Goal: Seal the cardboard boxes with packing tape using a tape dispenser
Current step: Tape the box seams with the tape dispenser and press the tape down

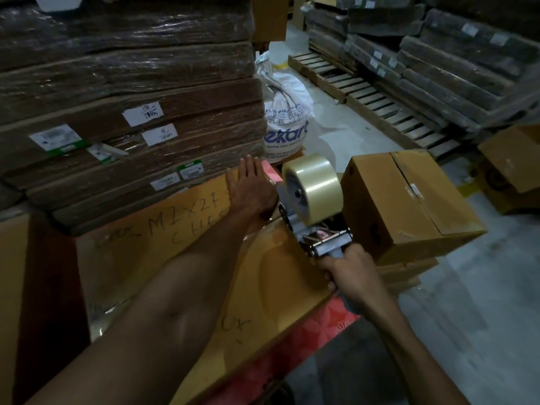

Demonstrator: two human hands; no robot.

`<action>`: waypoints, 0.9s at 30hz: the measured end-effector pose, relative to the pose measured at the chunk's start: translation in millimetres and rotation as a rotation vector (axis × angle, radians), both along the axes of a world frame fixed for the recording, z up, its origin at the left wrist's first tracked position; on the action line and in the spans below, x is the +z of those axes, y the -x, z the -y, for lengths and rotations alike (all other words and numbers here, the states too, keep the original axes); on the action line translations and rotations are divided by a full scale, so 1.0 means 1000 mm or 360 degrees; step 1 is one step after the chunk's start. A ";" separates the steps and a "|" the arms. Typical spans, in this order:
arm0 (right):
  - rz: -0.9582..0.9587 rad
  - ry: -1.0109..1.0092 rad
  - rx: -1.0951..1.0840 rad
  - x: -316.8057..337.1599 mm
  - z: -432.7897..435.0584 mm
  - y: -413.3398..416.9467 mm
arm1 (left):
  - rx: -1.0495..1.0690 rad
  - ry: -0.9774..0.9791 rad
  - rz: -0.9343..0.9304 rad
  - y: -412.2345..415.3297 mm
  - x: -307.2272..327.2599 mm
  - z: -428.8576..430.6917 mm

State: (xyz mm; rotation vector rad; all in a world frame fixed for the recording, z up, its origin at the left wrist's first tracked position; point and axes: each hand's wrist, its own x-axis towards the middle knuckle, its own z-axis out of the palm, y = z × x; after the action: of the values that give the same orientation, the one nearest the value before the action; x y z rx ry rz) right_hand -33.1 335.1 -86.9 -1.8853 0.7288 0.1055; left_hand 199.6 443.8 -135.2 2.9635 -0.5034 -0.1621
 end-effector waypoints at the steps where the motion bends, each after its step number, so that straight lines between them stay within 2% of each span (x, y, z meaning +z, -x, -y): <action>1: -0.0010 0.0003 0.0011 0.002 0.001 -0.006 | 0.0009 -0.0022 -0.0006 -0.006 0.000 -0.001; 6: -0.0036 0.0005 0.0091 0.007 0.010 -0.015 | 0.0007 -0.0024 -0.0054 -0.020 -0.001 -0.002; 9: -0.0083 -0.0032 0.0106 0.003 0.017 0.011 | 0.0009 -0.0009 -0.0055 -0.018 0.000 -0.001; 13: -0.0182 0.0072 0.0118 -0.003 0.025 0.062 | 0.0010 -0.0004 -0.0019 -0.017 -0.002 0.001; 16: -0.0152 0.0134 0.0118 -0.003 0.027 0.069 | 0.0045 -0.0063 0.0002 -0.012 -0.001 0.003; 19: -0.0091 0.0080 0.0078 -0.004 0.027 0.067 | 0.0048 -0.0004 0.0107 0.010 0.005 0.009; 21: -0.0073 0.0107 0.0097 -0.006 0.027 0.069 | -0.0041 0.0094 0.0036 0.039 0.003 0.014; 24: -0.0096 0.0205 0.0242 -0.010 0.026 0.072 | -0.0178 -0.0036 -0.0050 0.080 -0.007 0.014; 27: -0.0058 0.0109 0.0156 -0.006 0.025 0.069 | -0.0157 -0.0018 0.0006 0.085 -0.013 0.010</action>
State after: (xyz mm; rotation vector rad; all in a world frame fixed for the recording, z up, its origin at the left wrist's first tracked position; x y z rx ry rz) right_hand -102.6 310.4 -92.5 -1.9891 0.6720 0.1793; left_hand 114.3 434.0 -148.2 2.9516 -0.6521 -0.1698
